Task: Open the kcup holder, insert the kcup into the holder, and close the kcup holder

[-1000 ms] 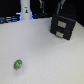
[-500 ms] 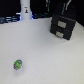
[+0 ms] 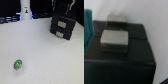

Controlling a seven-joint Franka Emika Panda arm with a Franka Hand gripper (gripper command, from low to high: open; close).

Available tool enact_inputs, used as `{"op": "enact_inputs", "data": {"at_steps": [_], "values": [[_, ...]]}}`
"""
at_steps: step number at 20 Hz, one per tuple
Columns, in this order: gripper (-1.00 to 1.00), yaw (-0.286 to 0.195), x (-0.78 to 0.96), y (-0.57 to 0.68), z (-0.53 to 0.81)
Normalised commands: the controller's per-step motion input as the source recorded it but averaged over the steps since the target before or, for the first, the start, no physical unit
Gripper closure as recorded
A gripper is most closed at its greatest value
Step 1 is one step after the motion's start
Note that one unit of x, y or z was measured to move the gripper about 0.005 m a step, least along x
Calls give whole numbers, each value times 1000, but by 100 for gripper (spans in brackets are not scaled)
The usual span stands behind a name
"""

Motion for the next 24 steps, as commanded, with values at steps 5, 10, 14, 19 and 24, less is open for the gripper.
{"op": "enact_inputs", "data": {"at_steps": [5,10,14,19,24], "values": [[-100,-116,-184,536,-318],[-100,-69,-105,391,-378],[-100,-61,-102,333,-395],[-100,-47,-142,261,-430],[-100,-31,-269,107,-439]]}}
